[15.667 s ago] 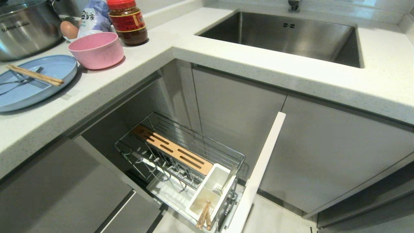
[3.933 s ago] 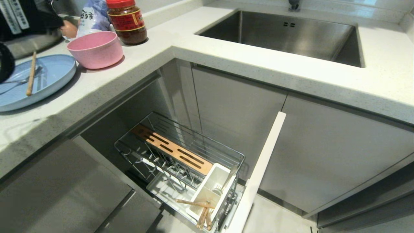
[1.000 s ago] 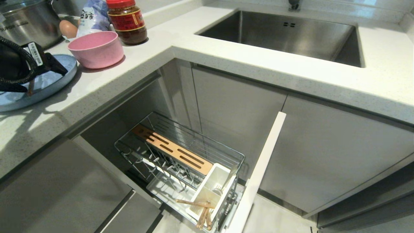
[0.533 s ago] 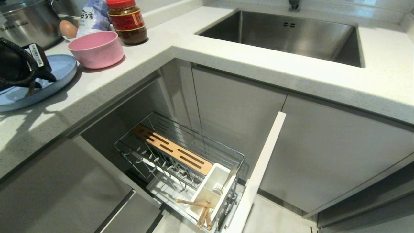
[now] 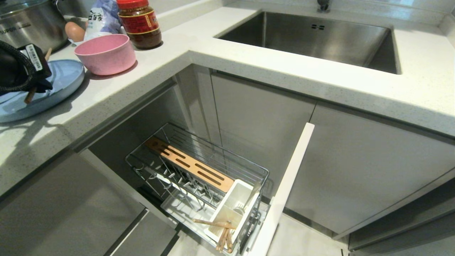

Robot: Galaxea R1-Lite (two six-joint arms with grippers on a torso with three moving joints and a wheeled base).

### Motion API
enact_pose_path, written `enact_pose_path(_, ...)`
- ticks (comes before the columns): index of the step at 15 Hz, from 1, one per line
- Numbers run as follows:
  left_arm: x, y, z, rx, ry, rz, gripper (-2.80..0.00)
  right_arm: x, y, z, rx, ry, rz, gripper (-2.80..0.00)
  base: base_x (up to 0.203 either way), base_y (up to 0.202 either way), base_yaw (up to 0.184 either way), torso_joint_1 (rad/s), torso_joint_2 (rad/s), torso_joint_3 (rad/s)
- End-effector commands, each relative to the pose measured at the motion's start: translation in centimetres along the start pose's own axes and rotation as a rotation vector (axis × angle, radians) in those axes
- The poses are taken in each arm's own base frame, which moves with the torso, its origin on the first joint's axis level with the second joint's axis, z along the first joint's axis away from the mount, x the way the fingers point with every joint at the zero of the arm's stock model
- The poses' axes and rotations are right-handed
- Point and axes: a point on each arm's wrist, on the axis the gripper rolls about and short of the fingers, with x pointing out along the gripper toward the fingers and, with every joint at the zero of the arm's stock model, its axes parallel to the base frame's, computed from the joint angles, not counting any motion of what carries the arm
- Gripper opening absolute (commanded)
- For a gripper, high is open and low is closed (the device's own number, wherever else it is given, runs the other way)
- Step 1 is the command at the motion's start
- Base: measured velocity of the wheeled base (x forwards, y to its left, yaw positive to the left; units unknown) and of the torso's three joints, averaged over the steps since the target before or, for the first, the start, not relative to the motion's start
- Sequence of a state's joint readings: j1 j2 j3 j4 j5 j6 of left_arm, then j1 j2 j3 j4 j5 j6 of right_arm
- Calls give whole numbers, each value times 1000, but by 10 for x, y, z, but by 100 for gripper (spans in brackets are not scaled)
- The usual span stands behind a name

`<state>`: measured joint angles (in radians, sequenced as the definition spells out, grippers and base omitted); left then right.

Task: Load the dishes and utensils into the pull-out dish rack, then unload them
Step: Pick up the chopsticks and place it in the cupboard

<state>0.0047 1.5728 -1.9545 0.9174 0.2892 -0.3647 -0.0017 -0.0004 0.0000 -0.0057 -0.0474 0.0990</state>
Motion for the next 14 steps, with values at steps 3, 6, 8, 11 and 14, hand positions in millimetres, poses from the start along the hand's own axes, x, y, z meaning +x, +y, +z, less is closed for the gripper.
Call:
enact_pose_path(3, -75, 17, -1, -38, -152, -105, -280, 0, 0, 0, 1, -4, 2, -280, 0, 0, 0, 0, 0, 0)
enact_pose_path(6, -127, 22, -9, -67, -235, -287, -280, 0, 0, 0, 1, -4, 1, -280, 0, 0, 0, 0, 0, 0)
enact_pose_path(8, -145, 21, -18, -62, -217, -428, -280, 0, 0, 0, 1, -5, 1, -280, 0, 0, 0, 0, 0, 0)
enact_pose_path(11, -147, 13, -30, -8, -145, -541, -280, 0, 0, 0, 1, -5, 1, -280, 0, 0, 0, 0, 0, 0)
enact_pose_path(14, -143, -4, -46, 88, -42, -655, -280, 0, 0, 0, 1, -5, 1, -280, 0, 0, 0, 0, 0, 0)
